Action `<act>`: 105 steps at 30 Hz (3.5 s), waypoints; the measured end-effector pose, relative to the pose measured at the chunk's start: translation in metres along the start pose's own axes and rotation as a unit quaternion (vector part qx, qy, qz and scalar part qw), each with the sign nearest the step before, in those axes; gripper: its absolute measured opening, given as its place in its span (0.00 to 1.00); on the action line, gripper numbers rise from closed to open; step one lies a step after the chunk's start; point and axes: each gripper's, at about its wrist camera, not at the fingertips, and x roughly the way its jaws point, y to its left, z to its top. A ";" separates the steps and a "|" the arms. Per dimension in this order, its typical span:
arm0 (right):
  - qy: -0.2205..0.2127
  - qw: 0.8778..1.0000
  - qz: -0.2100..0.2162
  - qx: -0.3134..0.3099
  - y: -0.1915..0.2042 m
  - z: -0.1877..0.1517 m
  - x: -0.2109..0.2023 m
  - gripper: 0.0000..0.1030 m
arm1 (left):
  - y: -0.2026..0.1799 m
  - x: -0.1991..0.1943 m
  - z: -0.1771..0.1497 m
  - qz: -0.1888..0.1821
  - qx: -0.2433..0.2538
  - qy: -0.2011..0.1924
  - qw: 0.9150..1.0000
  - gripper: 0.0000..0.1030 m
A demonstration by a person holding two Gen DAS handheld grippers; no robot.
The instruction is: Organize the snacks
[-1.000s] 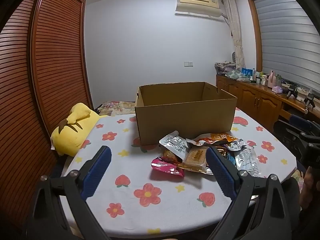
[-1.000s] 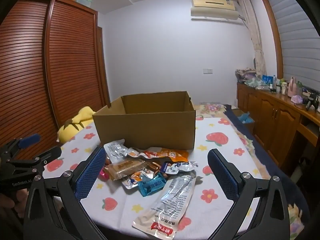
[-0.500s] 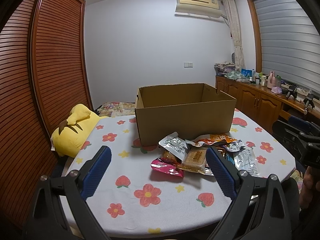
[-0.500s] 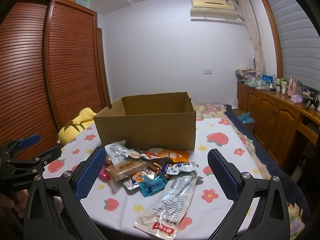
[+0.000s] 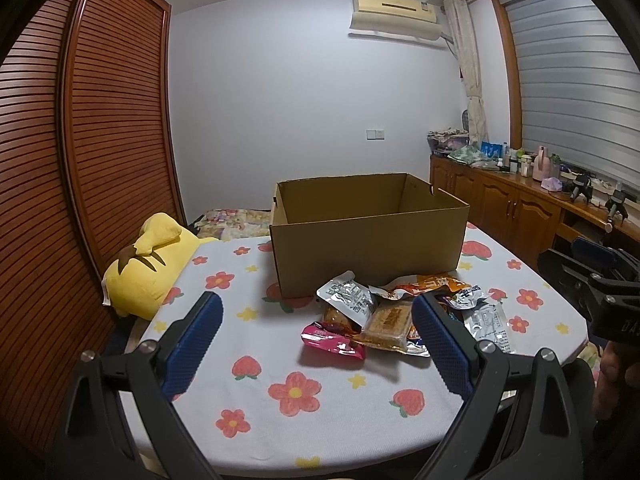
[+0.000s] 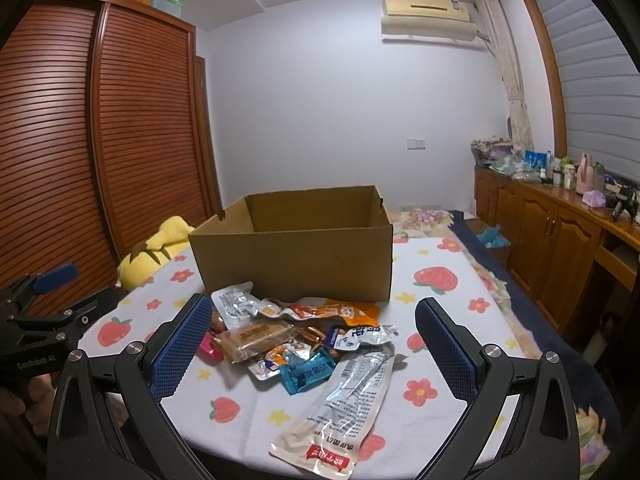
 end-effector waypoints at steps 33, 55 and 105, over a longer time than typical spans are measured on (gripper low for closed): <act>0.003 1.000 -0.004 0.001 -0.007 -0.008 0.001 1.00 | 0.004 0.007 -0.006 0.001 -0.004 0.008 1.000 0.94; 0.062 0.998 -0.013 -0.008 -0.023 -0.023 0.026 0.98 | -0.007 0.048 -0.018 -0.042 0.000 0.059 0.997 0.94; 0.198 0.980 0.028 0.001 -0.040 -0.069 0.090 0.85 | -0.056 0.192 -0.017 -0.190 0.081 0.271 0.940 0.58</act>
